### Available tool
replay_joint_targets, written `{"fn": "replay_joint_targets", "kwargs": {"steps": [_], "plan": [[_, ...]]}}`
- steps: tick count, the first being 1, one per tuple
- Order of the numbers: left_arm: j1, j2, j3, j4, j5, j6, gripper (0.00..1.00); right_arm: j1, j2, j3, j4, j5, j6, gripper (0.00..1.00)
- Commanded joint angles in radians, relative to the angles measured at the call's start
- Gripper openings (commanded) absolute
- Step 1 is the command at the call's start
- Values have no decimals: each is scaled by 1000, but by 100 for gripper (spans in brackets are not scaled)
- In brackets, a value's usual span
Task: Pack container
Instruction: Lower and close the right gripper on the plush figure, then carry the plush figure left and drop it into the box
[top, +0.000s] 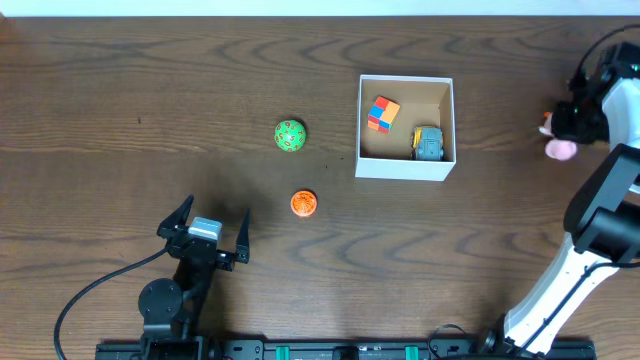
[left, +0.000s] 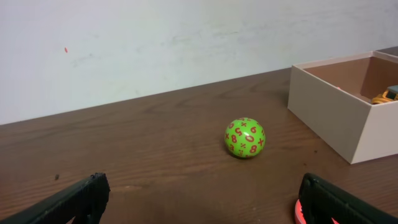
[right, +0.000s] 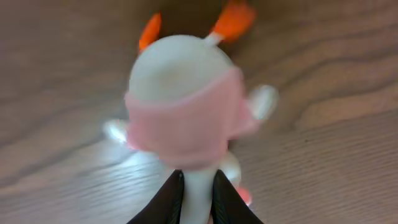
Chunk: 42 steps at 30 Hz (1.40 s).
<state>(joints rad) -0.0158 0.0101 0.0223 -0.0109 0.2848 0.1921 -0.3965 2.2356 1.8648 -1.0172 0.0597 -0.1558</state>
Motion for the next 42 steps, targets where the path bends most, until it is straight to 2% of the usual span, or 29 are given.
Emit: {"fn": "replay_joint_targets", "kwargs": {"steps": [1,10,20,25,37,42], "plan": [[4,-6,-18,-34,11,17,98,61,-40,130,-53,-77,20,15],[4,-6,-18,-34,10,17,98,217,-106,356,-166,-121,-12,8],[4,-6,-18,-34,11,17,98,426,-135,369,-145,-121,-52,8],[4,-6,-18,-34,11,17,98,509,-135,369,-138,-121,-135,9],[4,-6,-18,-34,11,17,98,570,-130,364,-210,-121,-163,9],[4,-6,-18,-34,11,17,98,570,-128,364,-257,-121,-167,14]]}}
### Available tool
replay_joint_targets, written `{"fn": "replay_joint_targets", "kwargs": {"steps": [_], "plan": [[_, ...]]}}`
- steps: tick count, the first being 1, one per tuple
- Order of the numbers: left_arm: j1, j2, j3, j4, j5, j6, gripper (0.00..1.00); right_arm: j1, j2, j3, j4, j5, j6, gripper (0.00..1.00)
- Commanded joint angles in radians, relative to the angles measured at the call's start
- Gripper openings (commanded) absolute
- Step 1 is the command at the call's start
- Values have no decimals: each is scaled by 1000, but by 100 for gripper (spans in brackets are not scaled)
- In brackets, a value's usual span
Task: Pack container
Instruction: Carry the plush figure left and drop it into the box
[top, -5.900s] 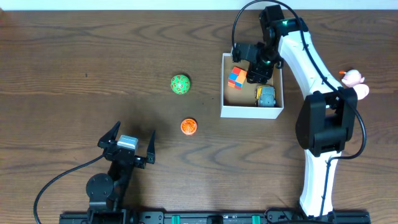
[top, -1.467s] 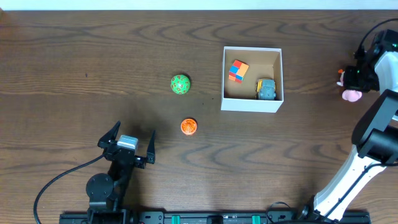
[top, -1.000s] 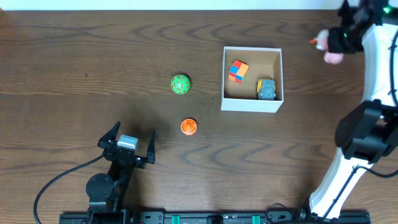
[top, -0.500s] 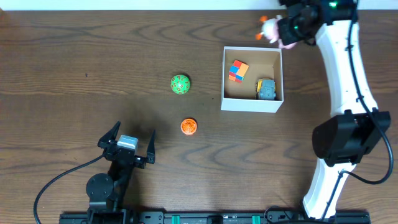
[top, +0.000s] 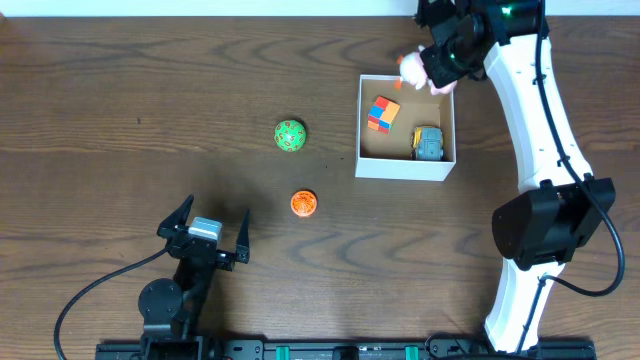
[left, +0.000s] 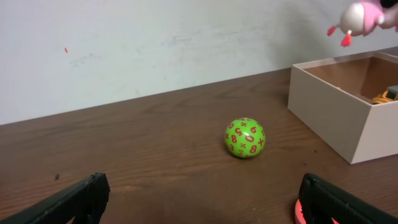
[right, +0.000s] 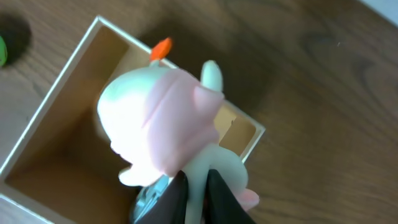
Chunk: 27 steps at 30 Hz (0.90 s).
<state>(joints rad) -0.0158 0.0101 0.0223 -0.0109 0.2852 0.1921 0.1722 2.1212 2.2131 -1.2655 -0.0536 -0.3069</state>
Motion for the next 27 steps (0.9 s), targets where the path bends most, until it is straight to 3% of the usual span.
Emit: {"fn": "replay_joint_targets", "kwargs": {"steps": [1,20,27], "plan": [[4,-6,-18,-34,10,17,98,1,-13,15,-13,-7,-16,15],[4,-6,-18,-34,10,17,98,-5,10,15,39,0,-13,49],[4,-6,-18,-34,10,17,98,-16,10,16,111,110,126,54]]}}
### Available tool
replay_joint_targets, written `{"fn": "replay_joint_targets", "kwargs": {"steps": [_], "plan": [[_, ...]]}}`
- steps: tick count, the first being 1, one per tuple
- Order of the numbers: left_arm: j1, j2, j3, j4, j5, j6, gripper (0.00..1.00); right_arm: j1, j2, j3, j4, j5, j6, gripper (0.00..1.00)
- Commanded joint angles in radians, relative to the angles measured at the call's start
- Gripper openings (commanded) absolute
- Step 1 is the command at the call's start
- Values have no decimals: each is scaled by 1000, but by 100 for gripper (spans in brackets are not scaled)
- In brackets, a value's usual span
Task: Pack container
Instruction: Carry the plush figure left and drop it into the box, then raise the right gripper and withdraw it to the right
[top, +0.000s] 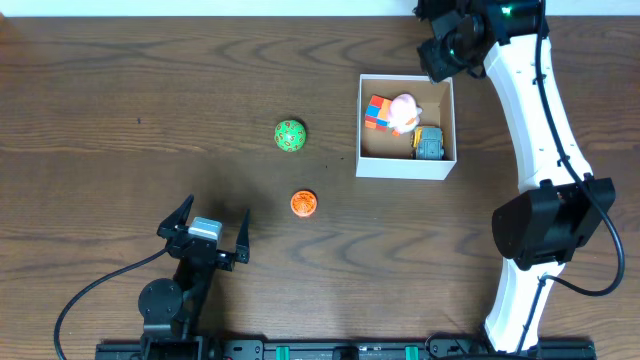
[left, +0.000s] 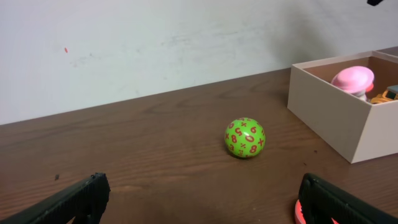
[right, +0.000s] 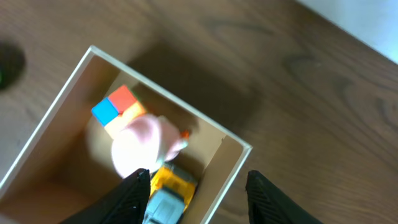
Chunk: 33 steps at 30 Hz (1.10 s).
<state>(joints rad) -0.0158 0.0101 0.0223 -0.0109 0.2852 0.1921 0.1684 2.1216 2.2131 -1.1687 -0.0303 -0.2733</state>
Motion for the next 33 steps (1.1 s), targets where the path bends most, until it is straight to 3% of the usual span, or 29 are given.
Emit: {"fn": "replay_joint_targets", "kwargs": {"steps": [1,5,10,14,21,33], "plan": [[4,-6,-18,-34,10,17,98,-15,10,16,19,124,118,56],[4,-6,-18,-34,10,17,98,-39,10,16,14,262,199,68],[4,-6,-18,-34,10,17,98,-102,10,16,2,357,257,99],[4,-6,-18,-34,10,17,98,-197,10,16,-2,365,348,99],[4,-6,-18,-34,10,17,98,-360,14,-3,-42,87,370,99],[4,-6,-18,-34,10,17,98,-409,16,-273,113,79,369,99]]}}
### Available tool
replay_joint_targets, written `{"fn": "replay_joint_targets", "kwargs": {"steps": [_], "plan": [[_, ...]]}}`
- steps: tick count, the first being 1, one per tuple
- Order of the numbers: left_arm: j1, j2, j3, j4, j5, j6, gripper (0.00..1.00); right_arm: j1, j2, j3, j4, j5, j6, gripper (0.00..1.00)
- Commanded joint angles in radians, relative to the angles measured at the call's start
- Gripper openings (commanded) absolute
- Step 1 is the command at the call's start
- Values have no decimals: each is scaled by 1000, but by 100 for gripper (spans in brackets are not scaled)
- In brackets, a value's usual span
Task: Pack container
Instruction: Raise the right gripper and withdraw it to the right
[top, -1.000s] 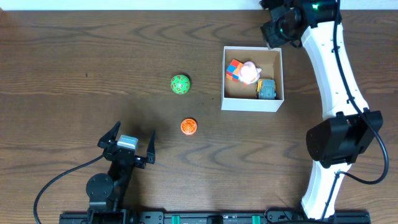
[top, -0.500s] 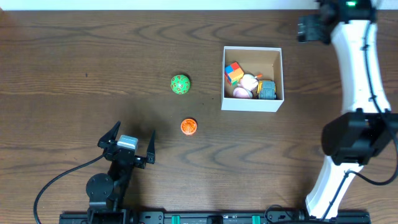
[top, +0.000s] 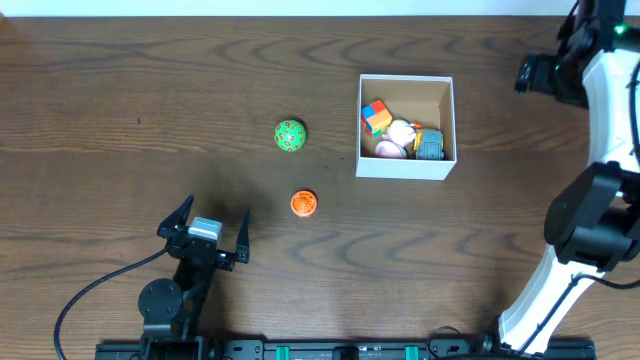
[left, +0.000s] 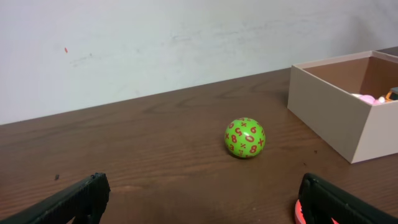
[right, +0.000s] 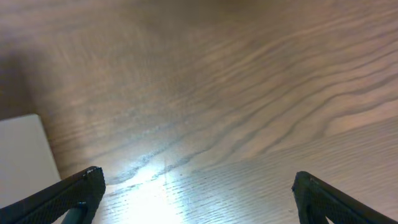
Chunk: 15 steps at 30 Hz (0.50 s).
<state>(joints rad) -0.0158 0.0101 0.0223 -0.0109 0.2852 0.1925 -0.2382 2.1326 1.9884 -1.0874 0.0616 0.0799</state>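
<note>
The white box (top: 405, 168) stands right of the table's middle and holds a coloured cube (top: 375, 116), a pink and white toy (top: 395, 141) and a yellow and grey toy car (top: 431, 144). A green ball (top: 290, 135) with red numbers lies left of the box, and an orange disc (top: 304, 204) lies nearer the front. My left gripper (top: 205, 232) rests open at the front left, facing the ball (left: 245, 138). My right gripper (top: 530, 78) hangs open over bare wood right of the box, with nothing between its fingers (right: 81, 190).
A pale wall rises behind the table's far edge in the left wrist view. The box's corner (right: 25, 149) shows at the left of the right wrist view. Dark wood surrounds the ball and the disc (left: 300, 211).
My right gripper has moved from above the box's far edge to the right of the box, still open. The pink toy now lies lower, toward the box's front. The left arm is unchanged.
My right gripper was shut on the pink toy at the table's right edge. Then it held the toy above the box's far rim. Then the toy sat in the box with the gripper open above. Now the gripper is away to the right, empty.
</note>
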Motion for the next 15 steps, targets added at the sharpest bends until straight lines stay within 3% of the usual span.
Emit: {"fn": "replay_joint_targets", "kwargs": {"steps": [1,15], "plan": [[4,-6,-18,-34,10,16,98,-2,5,-66,48,-13,16,99],[4,-6,-18,-34,10,16,98,-43,6,-271,235,-13,16,99]]}}
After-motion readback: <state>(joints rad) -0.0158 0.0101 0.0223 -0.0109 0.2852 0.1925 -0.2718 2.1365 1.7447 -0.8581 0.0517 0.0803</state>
